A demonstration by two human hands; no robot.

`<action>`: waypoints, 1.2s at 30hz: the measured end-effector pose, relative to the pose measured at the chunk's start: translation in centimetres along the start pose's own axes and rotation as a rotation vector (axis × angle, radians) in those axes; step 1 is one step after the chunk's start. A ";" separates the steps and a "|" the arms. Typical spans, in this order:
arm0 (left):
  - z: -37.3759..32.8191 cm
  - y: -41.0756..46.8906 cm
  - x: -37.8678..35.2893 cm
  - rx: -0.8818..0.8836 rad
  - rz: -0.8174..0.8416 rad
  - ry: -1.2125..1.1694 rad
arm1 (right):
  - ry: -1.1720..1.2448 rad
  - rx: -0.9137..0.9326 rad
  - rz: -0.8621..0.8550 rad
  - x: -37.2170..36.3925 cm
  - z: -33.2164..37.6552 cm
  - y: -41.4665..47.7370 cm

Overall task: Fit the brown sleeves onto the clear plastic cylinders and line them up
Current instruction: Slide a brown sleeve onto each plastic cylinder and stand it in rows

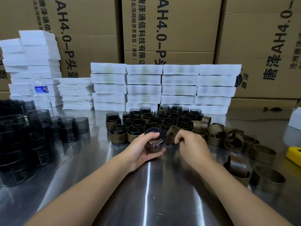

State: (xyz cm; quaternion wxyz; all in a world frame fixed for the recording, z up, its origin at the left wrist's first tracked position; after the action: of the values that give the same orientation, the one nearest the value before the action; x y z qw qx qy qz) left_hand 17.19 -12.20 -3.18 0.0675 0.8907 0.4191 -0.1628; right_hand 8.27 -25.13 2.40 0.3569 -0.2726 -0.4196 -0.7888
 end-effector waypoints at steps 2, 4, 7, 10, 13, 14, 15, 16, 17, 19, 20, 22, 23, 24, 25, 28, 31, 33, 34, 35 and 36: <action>0.0 0.0 0.0 0.004 -0.004 -0.003 | 0.067 0.068 -0.027 0.1 0.7 -0.1; 0.0 0.0 0.0 0.008 -0.003 0.004 | 0.147 0.121 -0.038 0.2 1.2 -0.2; 0.1 0.0 0.0 0.024 -0.002 0.008 | 0.224 0.146 -0.059 0.4 1.6 -0.4; 0.1 0.0 0.2 0.040 -0.018 0.013 | 0.263 0.167 -0.122 1.0 1.6 -0.4; 0.2 0.0 -0.1 0.060 -0.001 0.054 | 0.268 0.241 -0.186 1.6 2.2 -0.5; 0.2 0.0 -0.1 0.068 0.004 0.064 | 0.261 0.264 -0.194 1.7 2.4 -0.6; 0.2 0.0 -0.2 0.073 0.010 0.074 | 0.254 0.281 -0.196 1.6 2.6 -0.7; 0.2 -0.1 -0.2 0.075 0.018 0.084 | 0.252 0.294 -0.196 1.6 2.8 -0.9; 0.3 0.0 -0.3 0.074 0.029 0.094 | 0.252 0.307 -0.197 1.6 3.0 -0.9; 0.2 0.0 -0.4 0.062 0.048 0.119 | 0.257 0.336 -0.199 1.7 3.5 -1.2; 0.2 0.0 -0.5 0.056 0.056 0.135 | 0.261 0.350 -0.201 1.7 3.7 -1.3; 0.1 0.0 -0.7 0.047 0.079 0.168 | 0.268 0.370 -0.203 1.9 4.0 -1.5; 0.1 0.0 -0.8 0.043 0.092 0.180 | 0.269 0.375 -0.200 1.9 4.1 -1.6; 0.1 -0.1 -1.0 0.038 0.103 0.190 | 0.268 0.377 -0.195 1.8 4.2 -1.6; 0.0 -0.1 -1.0 0.032 0.110 0.200 | 0.266 0.378 -0.190 1.7 4.2 -1.7; -0.1 -0.3 -1.3 0.013 0.113 0.228 | 0.253 0.389 -0.177 1.5 4.4 -1.8; 0.0 -0.4 -1.3 0.012 0.113 0.243 | 0.217 0.418 -0.158 1.3 4.7 -2.0; -0.1 -0.5 -1.5 0.007 0.135 0.231 | 0.193 0.444 -0.157 1.3 5.0 -2.2; -0.1 -0.5 -1.6 0.006 0.149 0.223 | 0.185 0.455 -0.159 1.3 5.1 -2.3; -0.1 -0.6 -1.6 0.006 0.161 0.215 | 0.177 0.465 -0.158 1.2 5.2 -2.4; -0.1 -0.6 -1.6 0.007 0.169 0.208 | 0.171 0.472 -0.153 1.2 5.4 -2.4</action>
State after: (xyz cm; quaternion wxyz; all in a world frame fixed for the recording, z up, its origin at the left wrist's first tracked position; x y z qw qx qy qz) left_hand 15.80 -12.99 -2.51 0.0340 0.9351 0.3467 -0.0648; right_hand 6.33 -19.99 4.79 0.3842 -0.0818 -0.5798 -0.7138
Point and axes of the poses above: each hand's wrist, its own y-axis towards the middle knuckle, its own x-axis out of the back of the hand, z = x × y, the point moved 8 cm from there along y, towards the middle knuckle, and after that the axes turned 3 degrees about y, right-handed, at the moved point
